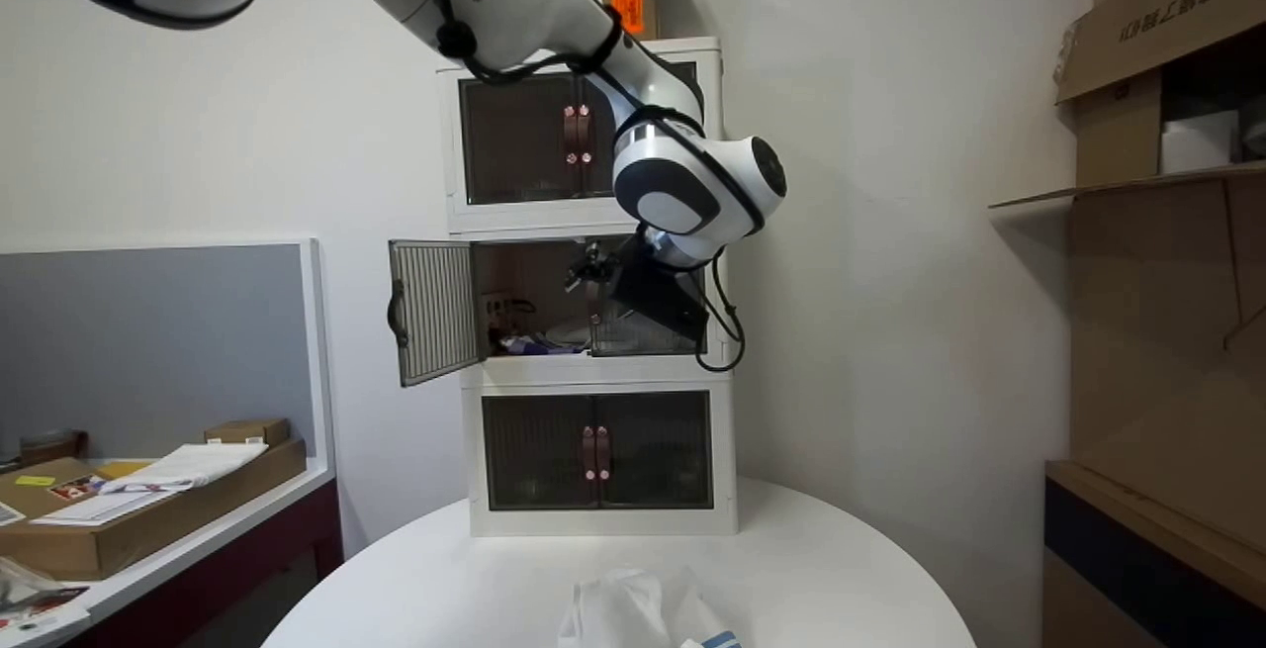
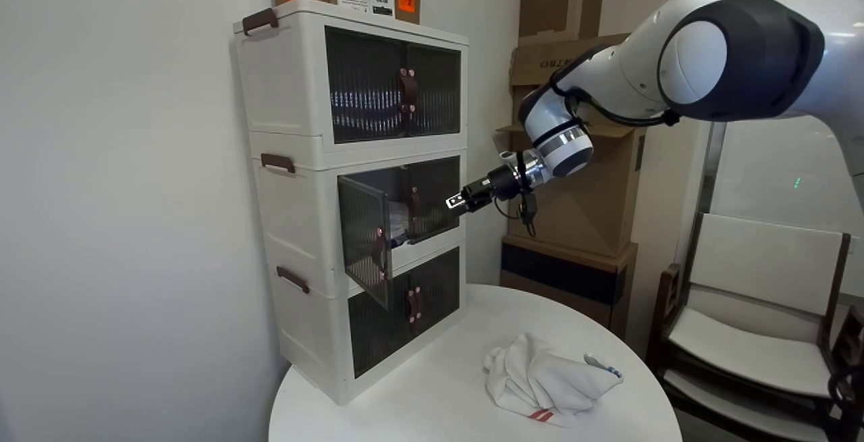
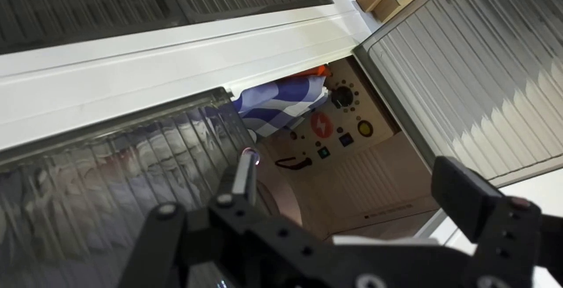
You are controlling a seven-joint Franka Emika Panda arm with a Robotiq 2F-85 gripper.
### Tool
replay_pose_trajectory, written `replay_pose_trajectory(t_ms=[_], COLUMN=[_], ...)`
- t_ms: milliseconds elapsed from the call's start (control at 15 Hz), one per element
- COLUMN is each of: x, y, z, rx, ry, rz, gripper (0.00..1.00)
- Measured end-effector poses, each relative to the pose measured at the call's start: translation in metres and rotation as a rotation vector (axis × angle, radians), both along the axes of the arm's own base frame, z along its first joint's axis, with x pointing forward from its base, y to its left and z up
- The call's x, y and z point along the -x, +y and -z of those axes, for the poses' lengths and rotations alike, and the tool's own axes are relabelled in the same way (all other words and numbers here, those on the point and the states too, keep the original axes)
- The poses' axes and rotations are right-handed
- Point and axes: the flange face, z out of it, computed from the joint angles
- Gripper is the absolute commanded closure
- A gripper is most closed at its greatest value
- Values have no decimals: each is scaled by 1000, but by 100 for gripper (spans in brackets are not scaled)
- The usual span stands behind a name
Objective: Open the right door on the second cabinet
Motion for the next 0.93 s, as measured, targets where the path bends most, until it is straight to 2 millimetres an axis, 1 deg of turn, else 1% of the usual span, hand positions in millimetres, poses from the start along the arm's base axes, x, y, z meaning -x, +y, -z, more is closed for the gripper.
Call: replay_pose_trajectory(t_ms=[200, 400, 667, 933], x=[0, -1, -3, -8], y=[1, 7, 22, 41], z=[0, -1, -7, -13], rx=[7, -14, -59, -58], ry=[-23, -31, -55, -105], rz=[-14, -26, -58, -102], gripper=[0, 0, 0, 0])
